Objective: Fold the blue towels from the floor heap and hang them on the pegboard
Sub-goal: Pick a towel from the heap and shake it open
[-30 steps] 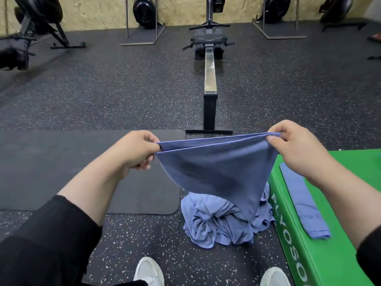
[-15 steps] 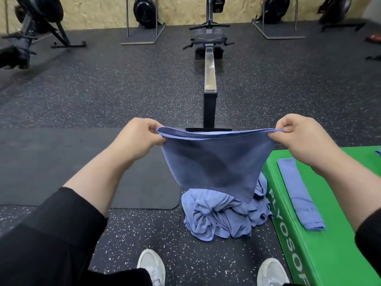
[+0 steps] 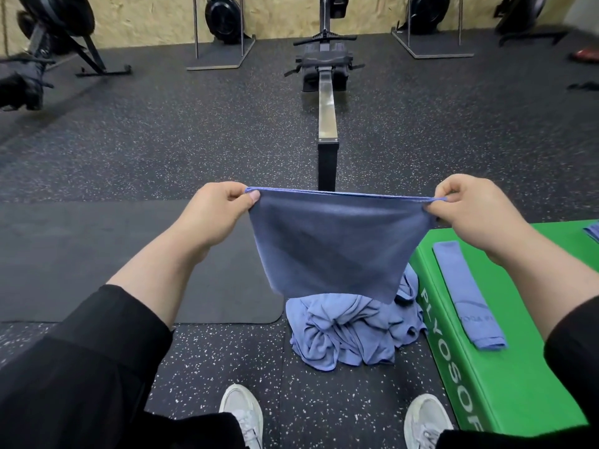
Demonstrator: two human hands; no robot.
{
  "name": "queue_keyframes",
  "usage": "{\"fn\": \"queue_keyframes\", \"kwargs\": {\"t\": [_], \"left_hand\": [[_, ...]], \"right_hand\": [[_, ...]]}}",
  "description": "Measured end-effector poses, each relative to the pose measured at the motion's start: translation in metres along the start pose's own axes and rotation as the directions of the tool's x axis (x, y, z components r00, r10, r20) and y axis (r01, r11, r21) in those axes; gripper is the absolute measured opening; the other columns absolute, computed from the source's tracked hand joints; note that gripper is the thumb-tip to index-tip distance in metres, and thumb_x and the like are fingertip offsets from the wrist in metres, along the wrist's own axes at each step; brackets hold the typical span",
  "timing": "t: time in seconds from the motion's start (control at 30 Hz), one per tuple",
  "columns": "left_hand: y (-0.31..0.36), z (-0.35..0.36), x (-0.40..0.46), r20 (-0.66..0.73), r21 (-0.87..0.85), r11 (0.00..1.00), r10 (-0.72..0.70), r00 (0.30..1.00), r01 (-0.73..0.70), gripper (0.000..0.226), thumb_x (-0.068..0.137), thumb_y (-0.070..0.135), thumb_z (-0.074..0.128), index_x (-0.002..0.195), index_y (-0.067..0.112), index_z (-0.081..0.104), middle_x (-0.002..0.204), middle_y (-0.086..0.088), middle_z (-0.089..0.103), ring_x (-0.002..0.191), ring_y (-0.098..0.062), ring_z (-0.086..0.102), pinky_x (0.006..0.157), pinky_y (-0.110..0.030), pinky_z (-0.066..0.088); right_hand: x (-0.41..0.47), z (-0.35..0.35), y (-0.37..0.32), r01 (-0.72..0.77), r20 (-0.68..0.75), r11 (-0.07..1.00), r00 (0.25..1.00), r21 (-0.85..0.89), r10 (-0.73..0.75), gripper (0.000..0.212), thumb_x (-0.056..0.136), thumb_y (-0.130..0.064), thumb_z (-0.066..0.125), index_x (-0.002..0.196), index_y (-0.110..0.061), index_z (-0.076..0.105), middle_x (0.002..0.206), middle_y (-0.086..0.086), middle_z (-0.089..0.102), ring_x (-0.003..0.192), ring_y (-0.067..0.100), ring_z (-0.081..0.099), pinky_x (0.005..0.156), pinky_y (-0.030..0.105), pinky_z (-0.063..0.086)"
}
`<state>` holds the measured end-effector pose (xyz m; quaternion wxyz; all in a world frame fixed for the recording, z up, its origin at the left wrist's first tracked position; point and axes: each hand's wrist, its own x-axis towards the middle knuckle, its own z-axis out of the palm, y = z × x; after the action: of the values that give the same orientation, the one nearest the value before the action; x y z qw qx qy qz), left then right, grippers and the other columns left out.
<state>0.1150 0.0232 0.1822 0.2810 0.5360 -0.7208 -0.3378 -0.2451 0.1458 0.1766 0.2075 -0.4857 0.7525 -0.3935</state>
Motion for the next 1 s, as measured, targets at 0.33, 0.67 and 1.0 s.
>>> {"fn": "queue_keyframes", "kwargs": {"t": [0.33, 0.67, 1.0], "left_hand": [[0.034, 0.037, -0.002, -0.058, -0.225, 0.960, 0.155, 0.986, -0.164, 0.020, 0.098, 0.028, 0.063, 0.087, 0.013, 0.070, 0.075, 0.006, 0.062, 0.071, -0.007, 0.049, 0.073, -0.030, 0.042], [0.065, 0.085, -0.010, 0.180, 0.035, 0.941, 0.326, 0.928, -0.337, 0.018, 0.089, 0.033, 0.074, 0.078, 0.020, 0.071, 0.066, 0.009, 0.067, 0.062, -0.002, 0.053, 0.062, -0.028, 0.043], [0.040, 0.082, -0.016, 0.476, -0.120, 0.991, 0.103, 0.873, -0.052, 0.028, 0.082, 0.037, 0.080, 0.097, 0.015, 0.071, 0.088, -0.005, 0.072, 0.078, -0.008, 0.056, 0.074, -0.034, 0.044]], "right_hand": [[0.000, 0.016, -0.006, -0.016, 0.272, 0.970, 0.959, -0.241, 0.083, 0.032, 0.079, -0.023, 0.083, 0.101, -0.021, 0.060, 0.098, -0.004, 0.068, 0.082, 0.014, 0.063, 0.069, 0.030, 0.047], [-0.023, 0.068, -0.056, 0.196, 0.439, 0.975, 0.871, 0.104, -0.222, 0.013, 0.086, -0.019, 0.077, 0.090, -0.008, 0.069, 0.075, -0.007, 0.063, 0.069, 0.003, 0.052, 0.066, 0.027, 0.041], [-0.014, 0.059, -0.052, 0.191, 0.194, 0.924, 0.945, 0.331, -0.265, 0.014, 0.100, -0.013, 0.060, 0.090, -0.006, 0.067, 0.078, 0.009, 0.068, 0.071, 0.010, 0.055, 0.068, 0.032, 0.044]]}}
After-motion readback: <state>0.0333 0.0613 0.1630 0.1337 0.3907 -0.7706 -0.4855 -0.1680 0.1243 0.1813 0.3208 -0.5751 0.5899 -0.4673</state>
